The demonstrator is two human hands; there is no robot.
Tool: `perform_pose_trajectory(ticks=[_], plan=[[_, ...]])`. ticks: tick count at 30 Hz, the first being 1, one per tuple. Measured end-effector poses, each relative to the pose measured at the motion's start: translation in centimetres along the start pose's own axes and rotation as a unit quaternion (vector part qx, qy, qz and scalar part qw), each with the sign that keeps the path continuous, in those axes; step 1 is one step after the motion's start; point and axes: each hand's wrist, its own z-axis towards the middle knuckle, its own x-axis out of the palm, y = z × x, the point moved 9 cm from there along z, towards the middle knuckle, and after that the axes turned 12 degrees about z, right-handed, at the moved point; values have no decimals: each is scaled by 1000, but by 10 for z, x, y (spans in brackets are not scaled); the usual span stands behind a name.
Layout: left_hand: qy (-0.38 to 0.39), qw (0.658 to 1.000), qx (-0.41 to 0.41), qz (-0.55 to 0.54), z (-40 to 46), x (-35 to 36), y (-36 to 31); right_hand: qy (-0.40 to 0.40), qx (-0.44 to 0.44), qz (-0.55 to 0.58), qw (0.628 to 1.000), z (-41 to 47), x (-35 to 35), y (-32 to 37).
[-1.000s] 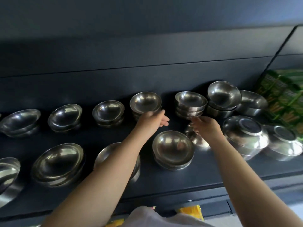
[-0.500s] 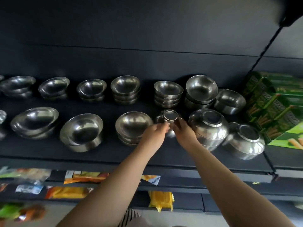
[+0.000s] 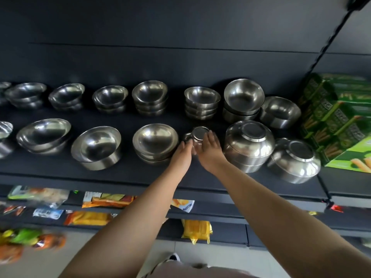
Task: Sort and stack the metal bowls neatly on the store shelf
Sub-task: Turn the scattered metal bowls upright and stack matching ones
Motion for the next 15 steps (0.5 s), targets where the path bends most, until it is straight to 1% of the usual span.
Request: perform_pose_trajectory(ticks=[4,5,7,9,12,15], plan=[[2,1000,-10,-19,3,-2,11,-2,-6,-1,1000,-29,14,-1],[3,1000,-13,-23,4,-1,15,-5,-4,17,1000,-35,14,-3],[4,999,-16,-31,4,2,21,-34,5,88,996,-46,6,-2],[2,999,-17,-39,6,5,23,-58,34,153,986,-52,-2,-4],[12,998,-24,-58,4,11,27,-44,82,206,974,-51,3,-11],[4,990,-42,-137,-4,14,39,-59,79,226,969,-59,4,-18]])
